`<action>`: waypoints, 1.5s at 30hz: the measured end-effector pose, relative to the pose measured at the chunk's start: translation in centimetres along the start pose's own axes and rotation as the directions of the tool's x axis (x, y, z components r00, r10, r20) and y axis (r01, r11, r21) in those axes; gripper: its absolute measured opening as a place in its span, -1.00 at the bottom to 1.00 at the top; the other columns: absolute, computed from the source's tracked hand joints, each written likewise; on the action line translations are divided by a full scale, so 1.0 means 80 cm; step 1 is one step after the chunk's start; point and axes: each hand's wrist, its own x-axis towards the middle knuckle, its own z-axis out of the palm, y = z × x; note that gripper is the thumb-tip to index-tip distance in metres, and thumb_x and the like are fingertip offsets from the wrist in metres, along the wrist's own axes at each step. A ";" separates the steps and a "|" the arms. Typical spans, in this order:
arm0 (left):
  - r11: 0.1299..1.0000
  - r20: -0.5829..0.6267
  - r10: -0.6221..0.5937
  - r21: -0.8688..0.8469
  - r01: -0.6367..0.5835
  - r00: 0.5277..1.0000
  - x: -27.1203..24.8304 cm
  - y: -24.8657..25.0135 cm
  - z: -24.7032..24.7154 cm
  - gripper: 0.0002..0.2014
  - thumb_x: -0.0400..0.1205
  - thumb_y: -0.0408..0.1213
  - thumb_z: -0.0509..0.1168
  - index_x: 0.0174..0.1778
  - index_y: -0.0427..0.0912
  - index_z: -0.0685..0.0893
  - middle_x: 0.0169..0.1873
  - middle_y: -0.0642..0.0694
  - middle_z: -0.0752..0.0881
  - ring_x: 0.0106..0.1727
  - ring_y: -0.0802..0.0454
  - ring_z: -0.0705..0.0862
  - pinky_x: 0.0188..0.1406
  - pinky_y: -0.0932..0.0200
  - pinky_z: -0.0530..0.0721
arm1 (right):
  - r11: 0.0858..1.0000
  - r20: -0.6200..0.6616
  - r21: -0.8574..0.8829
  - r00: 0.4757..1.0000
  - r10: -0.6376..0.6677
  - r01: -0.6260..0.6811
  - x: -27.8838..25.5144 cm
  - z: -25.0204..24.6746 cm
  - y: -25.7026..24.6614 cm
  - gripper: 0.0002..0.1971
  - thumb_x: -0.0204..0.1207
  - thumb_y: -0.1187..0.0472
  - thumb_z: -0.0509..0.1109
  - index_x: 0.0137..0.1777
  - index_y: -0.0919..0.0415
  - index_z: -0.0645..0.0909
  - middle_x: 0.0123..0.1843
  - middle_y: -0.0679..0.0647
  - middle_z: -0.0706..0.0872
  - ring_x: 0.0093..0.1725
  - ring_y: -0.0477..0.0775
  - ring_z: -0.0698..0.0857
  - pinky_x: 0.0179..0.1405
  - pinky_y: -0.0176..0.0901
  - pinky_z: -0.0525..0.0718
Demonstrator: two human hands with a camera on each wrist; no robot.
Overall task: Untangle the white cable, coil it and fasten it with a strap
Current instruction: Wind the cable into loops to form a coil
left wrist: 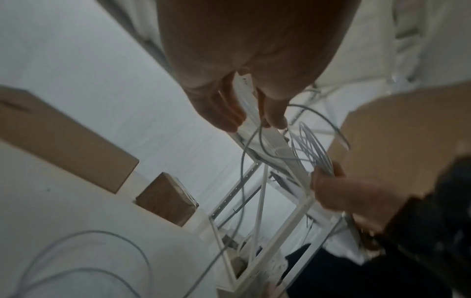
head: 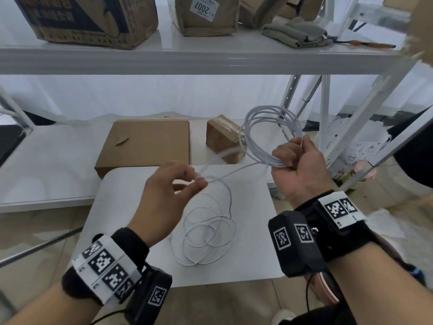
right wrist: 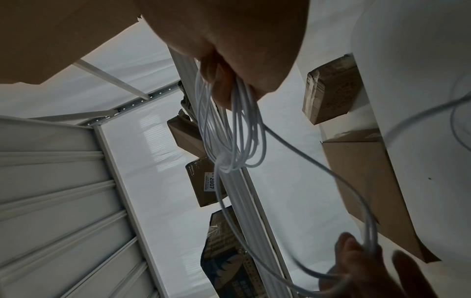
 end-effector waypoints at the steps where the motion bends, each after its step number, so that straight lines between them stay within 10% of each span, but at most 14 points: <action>1: 0.997 -0.028 -0.057 -0.047 0.055 0.998 0.004 -0.002 -0.002 -0.83 0.58 -0.23 0.51 -0.31 0.02 0.72 -0.19 0.11 0.79 -0.09 0.15 0.78 -0.02 0.25 0.72 | 1.000 0.000 0.001 1.000 -0.001 0.001 0.000 0.000 0.000 -0.57 0.79 0.05 0.14 -0.34 0.16 0.41 -0.60 -0.08 0.19 -0.70 -0.11 0.18 -0.76 -0.34 0.21; 9: 0.705 -0.032 -0.482 -0.608 0.366 0.876 0.018 0.004 -0.006 -0.73 0.70 -0.41 0.32 -0.34 -0.17 0.63 -0.34 -0.13 0.75 -0.28 0.01 0.62 -0.23 0.19 0.59 | 0.998 0.004 -0.058 1.000 -0.002 0.002 -0.005 0.000 0.005 -0.57 0.79 0.04 0.14 -0.34 0.17 0.41 -0.59 -0.08 0.19 -0.68 -0.11 0.16 -0.73 -0.34 0.21; 16: 0.530 0.082 -0.563 -0.728 0.435 0.822 0.023 0.006 -0.012 -0.75 0.69 -0.46 0.29 -0.26 -0.13 0.48 -0.30 -0.12 0.77 -0.43 0.15 0.47 -0.57 0.35 0.40 | 0.994 0.060 -0.103 0.997 0.045 -0.039 -0.011 0.004 0.013 -0.57 0.77 0.02 0.16 -0.34 0.17 0.44 -0.61 -0.08 0.20 -0.69 -0.13 0.17 -0.74 -0.37 0.19; 22: 0.306 0.189 -0.474 -0.880 0.362 0.860 0.025 0.006 -0.018 -0.89 0.62 -0.26 0.39 -0.14 -0.17 0.59 -0.20 -0.12 0.73 -0.33 0.18 0.64 -0.33 0.42 0.70 | 0.990 0.048 -0.137 0.998 0.029 -0.022 -0.009 0.000 0.015 -0.58 0.78 0.02 0.15 -0.32 0.17 0.43 -0.59 -0.08 0.20 -0.68 -0.14 0.17 -0.73 -0.37 0.19; 28: 0.573 0.081 -0.453 -0.737 0.359 0.888 0.024 0.006 -0.016 -0.74 0.73 -0.61 0.15 -0.11 -0.36 0.73 -0.17 -0.24 0.83 -0.22 0.04 0.78 -0.15 0.33 0.77 | 0.990 0.059 -0.143 0.998 0.026 -0.017 -0.010 0.001 0.014 -0.57 0.77 0.02 0.16 -0.34 0.17 0.44 -0.58 -0.08 0.19 -0.67 -0.14 0.16 -0.72 -0.37 0.19; 34: 0.866 -0.034 -0.328 -0.410 0.286 0.944 0.014 0.006 -0.011 -0.90 0.68 -0.47 0.36 0.08 -0.26 0.70 -0.18 -0.18 0.87 -0.34 0.03 0.76 -0.24 0.25 0.76 | 0.988 0.092 -0.147 0.994 0.066 -0.052 -0.013 0.000 0.015 -0.58 0.77 0.01 0.17 -0.33 0.17 0.44 -0.59 -0.09 0.19 -0.68 -0.14 0.16 -0.72 -0.38 0.18; 40: 0.923 -0.008 -0.336 -0.202 0.328 0.942 0.013 -0.005 -0.006 -0.85 0.65 -0.24 0.45 -0.07 -0.26 0.71 -0.34 -0.09 0.84 -0.43 0.14 0.70 -0.31 0.24 0.67 | 0.983 0.171 -0.143 0.975 0.141 -0.117 -0.015 0.000 0.019 -0.58 0.77 0.00 0.15 -0.32 0.18 0.46 -0.60 -0.09 0.20 -0.69 -0.15 0.18 -0.73 -0.38 0.18; 45: 0.954 0.062 -0.218 0.224 0.199 0.974 0.007 -0.014 -0.003 -0.88 0.70 -0.13 0.38 0.01 0.20 0.80 -0.34 0.14 0.76 -0.36 0.31 0.65 -0.31 0.39 0.48 | 0.975 0.242 -0.126 0.947 0.210 -0.184 -0.019 0.004 0.022 -0.54 0.76 -0.01 0.15 -0.36 0.20 0.51 -0.60 -0.09 0.21 -0.70 -0.15 0.19 -0.74 -0.38 0.19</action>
